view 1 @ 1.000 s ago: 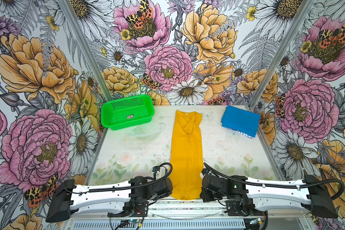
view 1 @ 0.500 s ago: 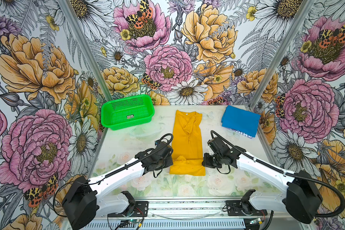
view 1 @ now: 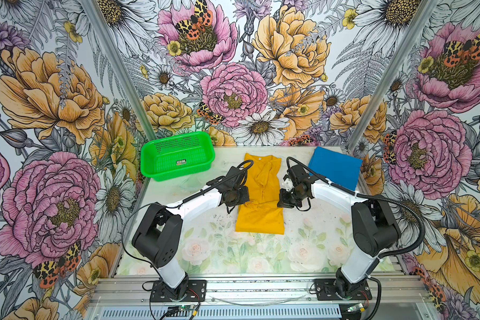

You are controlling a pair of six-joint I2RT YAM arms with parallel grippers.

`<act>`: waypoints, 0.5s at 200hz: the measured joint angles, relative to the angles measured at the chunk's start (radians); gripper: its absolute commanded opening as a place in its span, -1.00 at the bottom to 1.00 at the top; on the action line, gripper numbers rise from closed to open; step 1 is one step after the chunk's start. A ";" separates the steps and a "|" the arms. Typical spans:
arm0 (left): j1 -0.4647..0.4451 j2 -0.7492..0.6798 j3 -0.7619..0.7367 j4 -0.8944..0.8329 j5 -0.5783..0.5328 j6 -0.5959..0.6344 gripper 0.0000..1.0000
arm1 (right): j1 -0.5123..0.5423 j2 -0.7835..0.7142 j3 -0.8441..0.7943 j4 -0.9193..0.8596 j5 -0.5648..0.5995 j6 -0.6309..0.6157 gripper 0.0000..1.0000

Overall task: Fold and stack the t-shirts
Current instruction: 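Lift the hem end with both grippers and fold it away from the robot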

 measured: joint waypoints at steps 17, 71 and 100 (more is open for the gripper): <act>0.016 0.039 0.045 0.004 0.019 0.017 -1.00 | -0.016 0.039 0.045 -0.008 -0.014 -0.012 -1.00; 0.064 0.111 0.093 0.007 0.055 0.040 -1.00 | -0.062 0.142 0.137 -0.024 -0.039 -0.028 -1.00; 0.092 0.158 0.122 0.008 0.065 0.041 -1.00 | -0.086 0.181 0.191 -0.039 -0.046 -0.026 -0.65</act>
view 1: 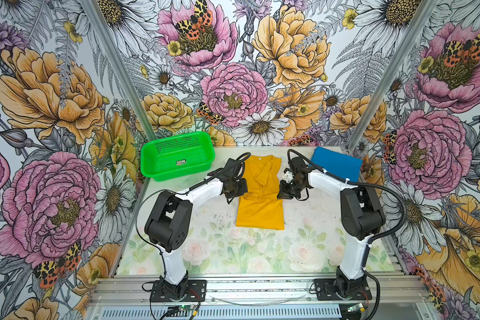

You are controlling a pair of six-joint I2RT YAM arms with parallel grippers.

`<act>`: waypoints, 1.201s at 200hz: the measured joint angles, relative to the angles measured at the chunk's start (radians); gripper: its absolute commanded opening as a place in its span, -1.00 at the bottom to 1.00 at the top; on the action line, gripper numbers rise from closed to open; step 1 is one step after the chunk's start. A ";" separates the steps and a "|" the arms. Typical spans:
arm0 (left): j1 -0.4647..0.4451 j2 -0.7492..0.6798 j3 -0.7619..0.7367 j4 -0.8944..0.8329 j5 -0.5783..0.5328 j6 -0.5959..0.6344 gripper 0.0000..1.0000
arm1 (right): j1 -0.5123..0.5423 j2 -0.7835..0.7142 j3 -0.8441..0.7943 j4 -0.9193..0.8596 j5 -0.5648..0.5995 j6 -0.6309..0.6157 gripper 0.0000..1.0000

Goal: Fold and stack the t-shirts

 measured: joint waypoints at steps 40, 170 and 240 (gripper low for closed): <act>0.045 0.063 0.035 0.019 0.041 0.007 0.84 | -0.028 0.036 0.087 0.001 -0.017 -0.012 0.32; 0.033 -0.221 -0.299 0.148 0.122 0.039 0.82 | 0.026 -0.363 -0.326 0.034 0.019 -0.044 0.48; -0.018 -0.370 -0.569 0.259 0.130 0.005 0.56 | 0.082 -0.512 -0.669 0.204 -0.001 -0.014 0.11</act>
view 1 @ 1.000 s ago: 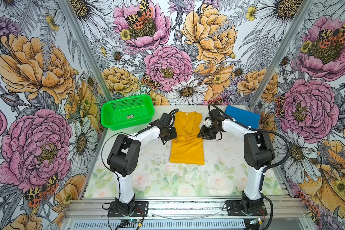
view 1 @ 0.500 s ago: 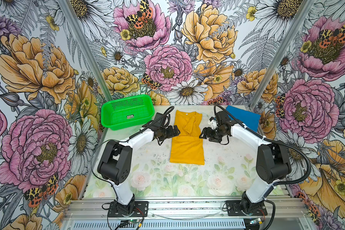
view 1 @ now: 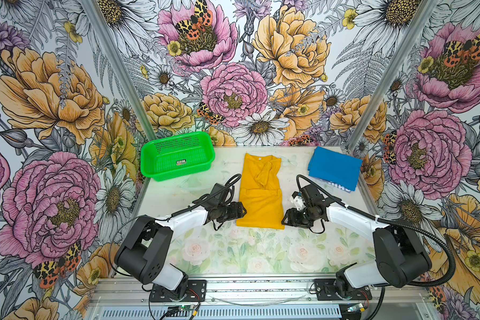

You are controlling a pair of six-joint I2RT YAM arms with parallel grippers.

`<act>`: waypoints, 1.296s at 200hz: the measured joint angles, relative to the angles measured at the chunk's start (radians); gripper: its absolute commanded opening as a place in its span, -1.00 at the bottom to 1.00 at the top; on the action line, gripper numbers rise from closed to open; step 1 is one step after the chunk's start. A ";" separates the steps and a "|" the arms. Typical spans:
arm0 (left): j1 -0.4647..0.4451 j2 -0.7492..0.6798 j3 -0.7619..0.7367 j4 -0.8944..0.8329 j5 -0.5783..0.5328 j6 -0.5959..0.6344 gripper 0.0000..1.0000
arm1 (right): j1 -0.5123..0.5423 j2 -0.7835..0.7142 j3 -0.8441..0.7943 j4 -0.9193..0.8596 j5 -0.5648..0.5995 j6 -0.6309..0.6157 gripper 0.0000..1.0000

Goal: Fold and stack the t-shirts

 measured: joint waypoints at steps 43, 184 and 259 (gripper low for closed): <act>0.000 -0.037 -0.065 0.053 0.011 -0.020 0.17 | 0.014 -0.018 -0.089 0.105 -0.028 0.026 -0.09; -0.008 0.015 -0.136 0.122 0.031 -0.037 -0.68 | 0.050 0.083 -0.111 0.306 -0.062 0.075 -0.73; -0.043 0.028 -0.136 0.115 0.008 -0.036 -1.00 | 0.050 0.069 -0.134 0.306 -0.048 0.080 -1.00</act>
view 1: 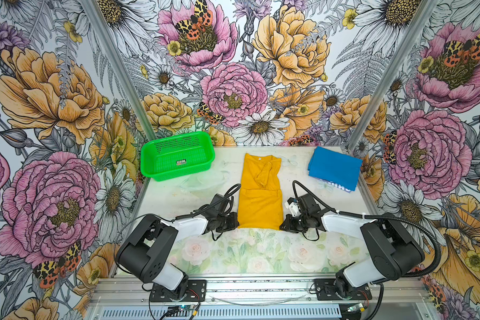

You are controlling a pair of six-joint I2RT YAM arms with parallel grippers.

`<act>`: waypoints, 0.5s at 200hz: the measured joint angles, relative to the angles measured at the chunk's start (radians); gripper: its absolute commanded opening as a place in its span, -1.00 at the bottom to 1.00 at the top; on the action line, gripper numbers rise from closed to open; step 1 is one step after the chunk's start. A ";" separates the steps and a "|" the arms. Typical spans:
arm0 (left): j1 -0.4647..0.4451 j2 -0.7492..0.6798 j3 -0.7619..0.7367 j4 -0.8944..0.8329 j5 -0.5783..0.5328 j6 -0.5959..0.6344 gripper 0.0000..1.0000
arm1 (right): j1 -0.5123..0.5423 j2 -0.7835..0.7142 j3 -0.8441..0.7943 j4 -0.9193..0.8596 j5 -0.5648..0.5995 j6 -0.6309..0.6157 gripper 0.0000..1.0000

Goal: Fold and stack the t-shirts

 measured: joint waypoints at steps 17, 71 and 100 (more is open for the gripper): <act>-0.032 -0.023 -0.007 -0.026 -0.021 -0.001 -1.00 | 0.000 -0.027 0.000 -0.059 0.026 -0.003 -1.00; -0.206 -0.142 -0.091 -0.076 -0.102 -0.068 -1.00 | 0.062 -0.166 -0.046 -0.251 0.086 0.050 -1.00; -0.277 -0.189 -0.129 -0.076 -0.143 -0.134 -1.00 | 0.133 -0.297 -0.095 -0.348 0.129 0.113 -1.00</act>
